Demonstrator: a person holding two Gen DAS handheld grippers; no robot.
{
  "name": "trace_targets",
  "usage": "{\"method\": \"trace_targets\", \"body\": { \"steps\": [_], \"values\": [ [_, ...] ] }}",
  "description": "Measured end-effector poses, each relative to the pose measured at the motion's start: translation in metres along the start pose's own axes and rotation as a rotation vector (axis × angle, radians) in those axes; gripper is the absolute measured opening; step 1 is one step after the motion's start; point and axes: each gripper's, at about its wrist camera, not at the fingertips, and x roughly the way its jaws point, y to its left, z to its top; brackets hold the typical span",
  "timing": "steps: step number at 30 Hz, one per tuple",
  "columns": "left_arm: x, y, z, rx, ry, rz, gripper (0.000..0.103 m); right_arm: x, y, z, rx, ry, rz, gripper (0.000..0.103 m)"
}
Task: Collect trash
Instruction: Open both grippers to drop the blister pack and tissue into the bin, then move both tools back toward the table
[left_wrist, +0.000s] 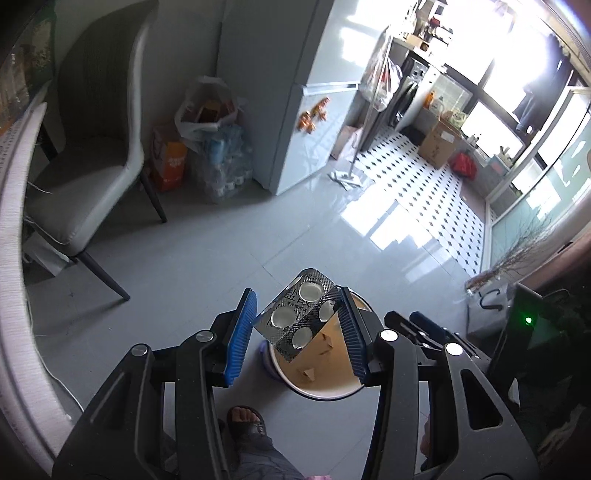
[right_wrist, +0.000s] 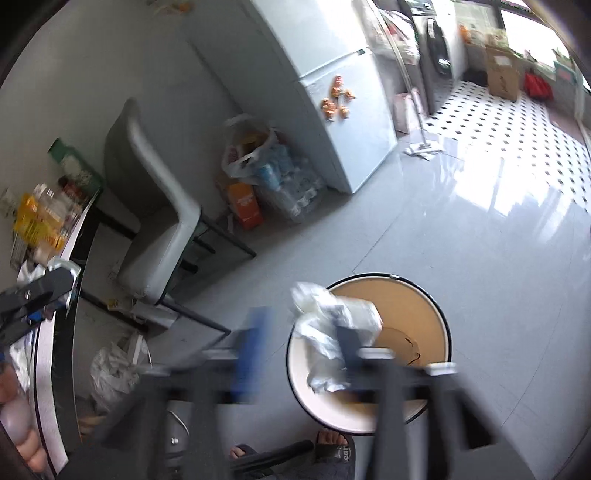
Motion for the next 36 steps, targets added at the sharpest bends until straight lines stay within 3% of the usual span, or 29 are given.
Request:
{"method": "trace_targets", "body": {
  "steps": [4, 8, 11, 14, 17, 22, 29, 36],
  "values": [
    [0.018, -0.01, 0.002, -0.005, 0.033, -0.015, 0.046, -0.011, -0.011, 0.0, 0.006, 0.011, -0.024, 0.05],
    [0.033, -0.026, 0.006, 0.009, 0.055, -0.055, 0.047, -0.041, -0.028, -0.003, 0.04, -0.03, -0.048, 0.05],
    [0.046, -0.047, 0.009, 0.025, 0.087, -0.142, 0.051, -0.061, -0.043, -0.01, 0.074, -0.034, -0.084, 0.052],
    [0.048, -0.062, 0.014, 0.029, 0.113, -0.204, 0.082, -0.076, -0.054, -0.013, 0.098, -0.041, -0.113, 0.053],
    [0.027, -0.066, 0.017, 0.045, 0.047, -0.221, 0.097, -0.09, -0.057, -0.016, 0.105, -0.062, -0.131, 0.061],
    [-0.017, -0.048, 0.018, 0.032, -0.03, -0.199, 0.097, -0.101, -0.047, -0.019, 0.086, -0.071, -0.125, 0.069],
    [-0.089, -0.002, 0.01, 0.029, -0.15, -0.133, 0.097, -0.11, -0.004, -0.025, 0.006, -0.079, -0.077, 0.078],
    [-0.162, 0.045, -0.007, -0.02, -0.28, -0.071, 0.097, -0.132, 0.043, -0.023, -0.088, -0.15, -0.088, 0.094]
  ]
}}
